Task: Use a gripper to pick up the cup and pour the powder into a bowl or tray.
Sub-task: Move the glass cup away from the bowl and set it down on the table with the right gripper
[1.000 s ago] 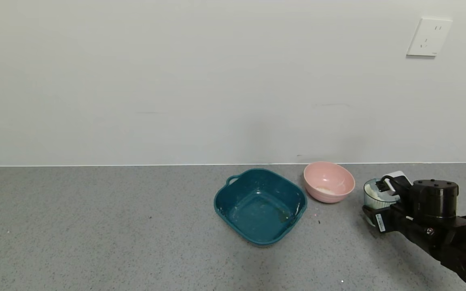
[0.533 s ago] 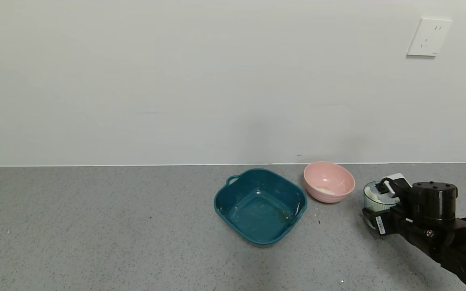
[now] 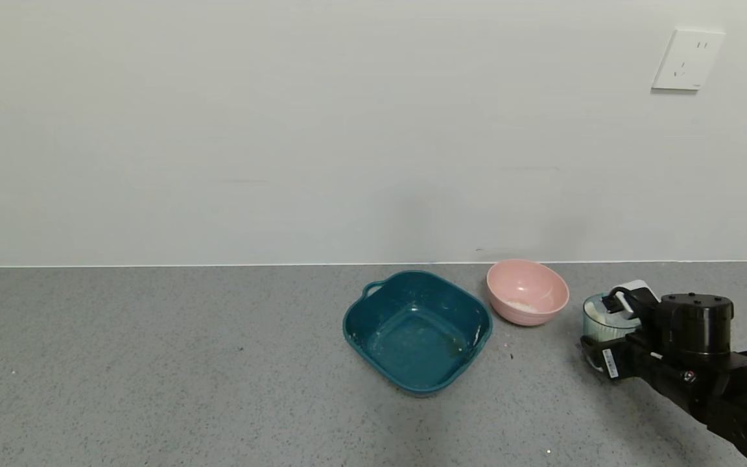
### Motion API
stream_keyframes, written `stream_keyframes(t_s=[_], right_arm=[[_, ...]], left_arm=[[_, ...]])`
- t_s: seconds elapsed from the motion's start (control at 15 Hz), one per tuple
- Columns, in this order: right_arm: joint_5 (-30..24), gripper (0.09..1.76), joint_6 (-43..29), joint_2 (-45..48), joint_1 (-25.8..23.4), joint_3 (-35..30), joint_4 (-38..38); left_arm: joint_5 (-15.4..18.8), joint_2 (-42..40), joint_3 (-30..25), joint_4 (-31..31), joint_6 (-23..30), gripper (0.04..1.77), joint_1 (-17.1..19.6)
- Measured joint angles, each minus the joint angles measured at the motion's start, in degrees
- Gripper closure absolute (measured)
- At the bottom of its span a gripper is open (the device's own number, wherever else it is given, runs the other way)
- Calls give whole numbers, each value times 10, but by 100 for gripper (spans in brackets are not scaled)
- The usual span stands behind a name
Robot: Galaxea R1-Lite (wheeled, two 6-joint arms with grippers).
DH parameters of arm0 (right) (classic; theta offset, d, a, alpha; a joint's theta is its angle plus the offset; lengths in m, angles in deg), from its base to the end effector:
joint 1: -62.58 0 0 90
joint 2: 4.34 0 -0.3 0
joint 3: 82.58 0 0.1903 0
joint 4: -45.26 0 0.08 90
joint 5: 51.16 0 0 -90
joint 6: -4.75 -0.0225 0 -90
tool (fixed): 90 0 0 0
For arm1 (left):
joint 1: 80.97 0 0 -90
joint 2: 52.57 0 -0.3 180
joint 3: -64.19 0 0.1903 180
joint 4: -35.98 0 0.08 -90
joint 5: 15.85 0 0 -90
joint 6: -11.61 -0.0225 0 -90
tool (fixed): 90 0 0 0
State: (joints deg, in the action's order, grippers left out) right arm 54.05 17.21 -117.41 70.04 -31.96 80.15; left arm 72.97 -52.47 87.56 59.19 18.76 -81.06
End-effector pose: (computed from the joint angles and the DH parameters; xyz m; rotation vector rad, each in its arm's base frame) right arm 0.2940 0.0325 0.0602 -0.3077 0.4854 -0.0809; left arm -0.0227 0.0005 0.0758 -0.1248 -0.0022 0.0189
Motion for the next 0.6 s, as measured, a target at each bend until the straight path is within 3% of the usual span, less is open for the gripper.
stream_keyframes(t_s=[0.6], right_arm=[[0, 20, -1, 2, 0, -3, 0]], left_arm=[[0, 0, 0, 0, 0, 9, 0]])
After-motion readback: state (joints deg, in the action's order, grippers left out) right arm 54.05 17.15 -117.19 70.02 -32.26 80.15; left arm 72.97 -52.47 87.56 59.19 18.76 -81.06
